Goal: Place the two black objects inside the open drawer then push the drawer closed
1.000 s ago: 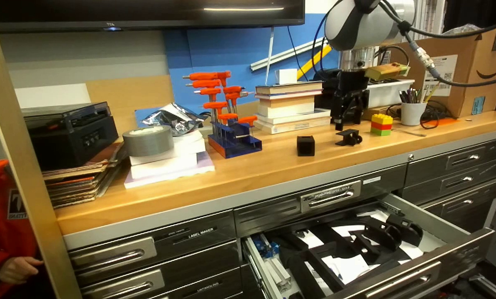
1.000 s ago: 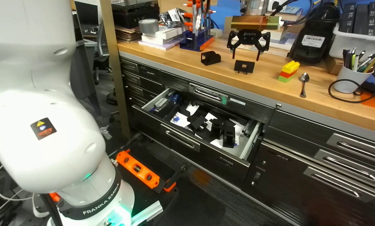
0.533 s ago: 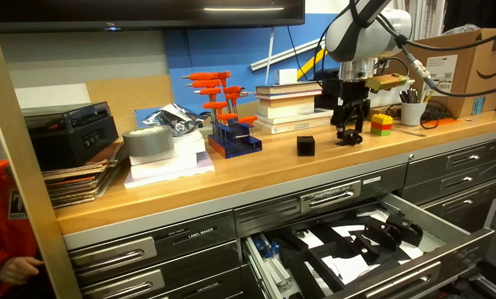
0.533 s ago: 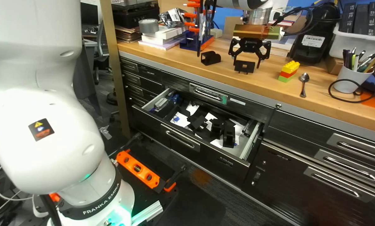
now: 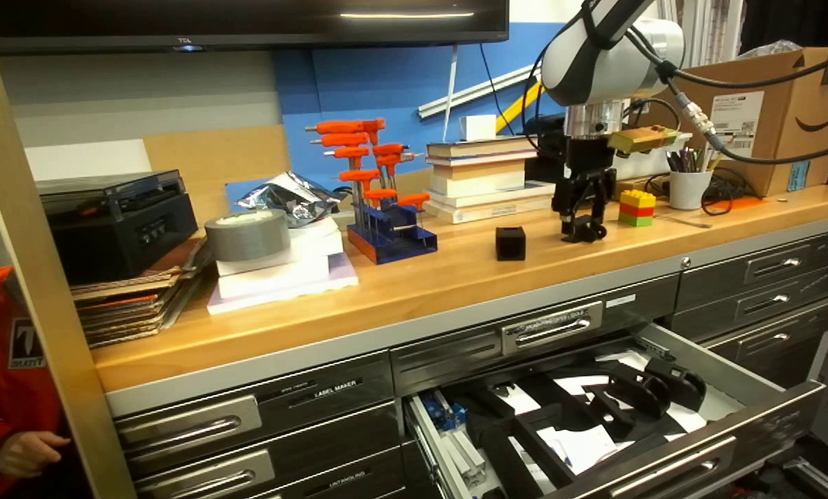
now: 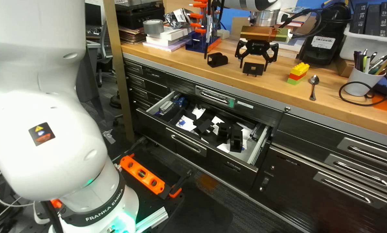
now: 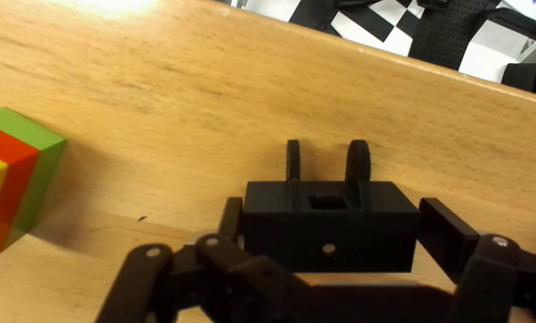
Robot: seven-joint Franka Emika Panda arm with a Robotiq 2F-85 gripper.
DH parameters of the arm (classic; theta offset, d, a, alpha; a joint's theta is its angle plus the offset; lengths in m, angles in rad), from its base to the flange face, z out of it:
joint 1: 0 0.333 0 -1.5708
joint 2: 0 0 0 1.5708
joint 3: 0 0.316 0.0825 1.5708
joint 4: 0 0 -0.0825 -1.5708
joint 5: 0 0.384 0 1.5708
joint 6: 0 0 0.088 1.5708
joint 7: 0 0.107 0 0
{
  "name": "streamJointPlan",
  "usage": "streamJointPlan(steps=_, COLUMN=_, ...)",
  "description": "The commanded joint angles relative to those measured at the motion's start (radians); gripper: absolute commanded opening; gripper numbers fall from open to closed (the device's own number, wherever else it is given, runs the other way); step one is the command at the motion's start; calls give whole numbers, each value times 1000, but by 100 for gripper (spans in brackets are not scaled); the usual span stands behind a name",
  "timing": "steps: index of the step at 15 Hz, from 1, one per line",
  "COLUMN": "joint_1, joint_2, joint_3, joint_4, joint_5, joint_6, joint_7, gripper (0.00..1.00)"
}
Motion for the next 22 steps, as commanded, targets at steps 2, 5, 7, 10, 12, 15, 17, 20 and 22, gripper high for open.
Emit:
streamJointPlan(steps=2, joint_1=-6, joint_2=32, joint_3=15, joint_4=57, joint_5=7, joint_6=-45, joint_7=-10, gripper=100)
streamJointPlan(steps=5, joint_1=-5, joint_2=40, joint_3=15, joint_4=63, joint_5=1, joint_6=-48, joint_7=-8, gripper=69)
streamJointPlan(steps=7, joint_1=-5, joint_2=42, joint_3=15, joint_4=69, joint_5=0, joint_6=-53, joint_7=-6, gripper=62)
streamJointPlan(steps=10, joint_1=1, joint_2=40, joint_3=8, joint_4=70, joint_5=-12, joint_6=-73, joint_7=22, gripper=62)
streamJointPlan(steps=12, joint_1=7, joint_2=26, joint_3=-2, joint_4=56, joint_5=-25, joint_6=-96, joint_7=63, gripper=62)
streamJointPlan(steps=15, joint_1=3, joint_2=-9, joint_3=-10, joint_4=13, joint_5=-18, joint_6=-119, joint_7=115, gripper=62)
streamJointPlan(steps=17, joint_1=-1, joint_2=-35, joint_3=-19, joint_4=-25, joint_5=-11, joint_6=-125, joint_7=150, gripper=62)
streamJointPlan(steps=20, joint_1=-16, joint_2=-88, joint_3=-28, joint_4=-121, joint_5=28, joint_6=-88, joint_7=183, gripper=62)
streamJointPlan(steps=22, joint_1=-26, joint_2=-135, joint_3=-33, joint_4=-199, joint_5=61, joint_6=-54, joint_7=189, gripper=62)
